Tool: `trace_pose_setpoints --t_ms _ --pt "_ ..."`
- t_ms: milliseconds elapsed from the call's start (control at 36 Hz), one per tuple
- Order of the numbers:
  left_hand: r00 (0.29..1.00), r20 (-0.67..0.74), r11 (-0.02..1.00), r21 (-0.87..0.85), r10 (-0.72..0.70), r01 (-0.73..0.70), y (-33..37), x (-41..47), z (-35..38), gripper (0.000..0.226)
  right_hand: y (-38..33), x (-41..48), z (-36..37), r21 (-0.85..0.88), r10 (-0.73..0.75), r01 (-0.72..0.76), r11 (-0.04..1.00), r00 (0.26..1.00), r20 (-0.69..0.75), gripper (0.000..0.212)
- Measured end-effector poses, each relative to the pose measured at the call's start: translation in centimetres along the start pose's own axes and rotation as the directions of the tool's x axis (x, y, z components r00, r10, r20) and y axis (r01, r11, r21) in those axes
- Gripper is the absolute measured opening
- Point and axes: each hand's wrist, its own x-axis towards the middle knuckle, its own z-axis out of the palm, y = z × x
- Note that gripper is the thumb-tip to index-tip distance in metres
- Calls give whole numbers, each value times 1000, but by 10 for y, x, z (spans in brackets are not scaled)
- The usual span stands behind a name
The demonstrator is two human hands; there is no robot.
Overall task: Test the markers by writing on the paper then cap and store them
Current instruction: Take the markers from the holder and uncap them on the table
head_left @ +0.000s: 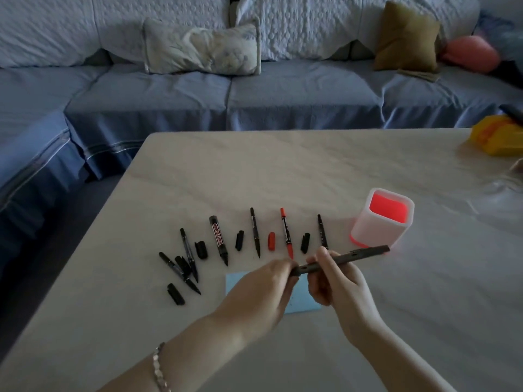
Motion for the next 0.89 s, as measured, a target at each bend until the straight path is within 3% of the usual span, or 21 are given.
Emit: trace_pose_setpoints --t_ms 139,306,417,583,722,889 --pt "997 73 995 94 35 -42 12 -3 8 22 -4 -3 6 -96 -29 23 995 997 -64 39" --pt "994 103 1000 13 -26 25 13 -8 11 28 -5 -9 11 -49 18 -22 999 997 -75 41" --pt "991 123 996 -66 -58 67 16 -13 13 37 0 -12 15 81 90 -83 993 992 -85 41" --pt "984 154 986 -119 -94 113 9 -17 15 50 -1 -13 7 40 -12 16 999 996 -86 48" --pt "966 126 945 -212 -226 248 -4 -13 15 33 -9 1 -20 13 -133 145 989 936 -326 44" --pt "976 67 976 -61 -207 211 -7 40 38 32 -2 14 -71 -76 -174 157 985 841 -513 39"
